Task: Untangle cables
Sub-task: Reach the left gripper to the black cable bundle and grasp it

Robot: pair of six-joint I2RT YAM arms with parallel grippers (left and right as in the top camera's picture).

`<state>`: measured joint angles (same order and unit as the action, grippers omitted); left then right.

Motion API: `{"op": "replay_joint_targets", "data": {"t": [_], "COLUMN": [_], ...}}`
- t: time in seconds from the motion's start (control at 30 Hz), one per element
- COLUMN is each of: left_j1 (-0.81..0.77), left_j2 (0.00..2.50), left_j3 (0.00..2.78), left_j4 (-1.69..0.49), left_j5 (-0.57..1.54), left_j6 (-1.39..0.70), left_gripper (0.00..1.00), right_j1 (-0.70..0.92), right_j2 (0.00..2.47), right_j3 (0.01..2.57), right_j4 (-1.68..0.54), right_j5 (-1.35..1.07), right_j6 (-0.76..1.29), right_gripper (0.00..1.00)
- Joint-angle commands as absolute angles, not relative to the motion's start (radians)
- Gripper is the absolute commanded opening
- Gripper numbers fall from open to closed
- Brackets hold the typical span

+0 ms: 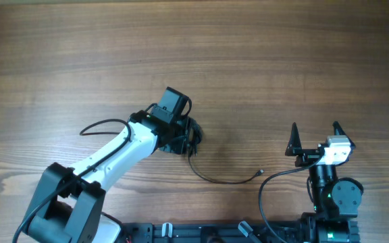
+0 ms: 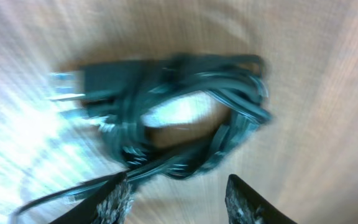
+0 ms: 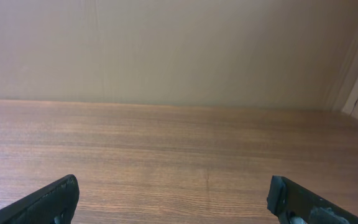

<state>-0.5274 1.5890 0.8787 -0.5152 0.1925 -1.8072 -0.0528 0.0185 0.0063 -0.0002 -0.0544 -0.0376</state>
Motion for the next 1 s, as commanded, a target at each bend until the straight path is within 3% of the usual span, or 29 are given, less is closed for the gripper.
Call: {"op": "replay_joint_targets", "data": {"t": [0.0,0.13,0.27,0.33,0.43,0.53,0.63,0.67,0.7,0.73,0.83,0.9,0.93,0.97], "left_j1": [-0.526,-0.532,-0.575,-0.585,-0.585,-0.58,-0.508,-0.462,-0.395,-0.363,-0.309,-0.312,-0.312,-0.312], "left_j2": [1.571,1.618,1.701,1.729,1.745,1.745,1.704,1.668,1.605,1.568,1.471,1.459,1.46,1.46], "left_j3": [0.891,0.89,0.89,0.89,0.89,0.891,0.892,0.896,0.904,0.904,0.904,0.904,0.904,0.904], "left_j4": [-0.611,-0.628,-0.521,-0.528,-0.563,-0.585,-0.515,-0.495,-0.497,-0.502,-0.513,-0.52,-0.52,-0.521], "left_j5": [0.204,0.182,0.183,0.176,0.109,0.083,0.096,0.097,0.114,0.138,0.191,0.19,0.19,0.19], "left_j6": [-1.847,-1.912,-1.921,-1.924,-1.922,-1.876,-1.53,-1.314,-0.945,-0.783,-0.377,-0.291,-0.291,-0.292], "left_gripper": [0.52,0.54,0.5,0.37,0.31,0.04,0.04,0.04,0.04,0.04,0.04,0.04,0.08,0.36], "right_j1": [-0.049,-0.049,-0.049,-0.049,-0.049,-0.049,-0.049,-0.049,-0.049,-0.049,-0.049,-0.049,-0.049,-0.049], "right_j2": [0.012,0.012,0.012,0.012,0.012,0.012,0.012,0.012,0.012,0.012,0.012,0.012,0.015,0.023], "right_j3": [0.005,0.005,0.005,0.005,0.005,0.005,0.005,0.005,0.005,0.005,0.005,0.005,0.005,0.005], "right_j4": [0.002,0.002,0.002,0.002,0.002,0.002,0.002,0.002,0.002,0.002,0.003,0.01,0.01,0.01], "right_j5": [-0.044,-0.044,-0.044,-0.044,-0.044,-0.044,-0.044,-0.044,-0.044,-0.044,-0.031,-0.11,-0.155,-0.175], "right_j6": [-0.023,-0.023,-0.023,-0.023,-0.024,-0.023,-0.024,-0.023,-0.023,-0.023,-0.035,0.009,0.102,0.252], "right_gripper": [0.99,1.0,1.0,1.0,1.0,1.0,1.0,1.0,1.0,1.0,1.0,1.0,1.0,1.0]}}
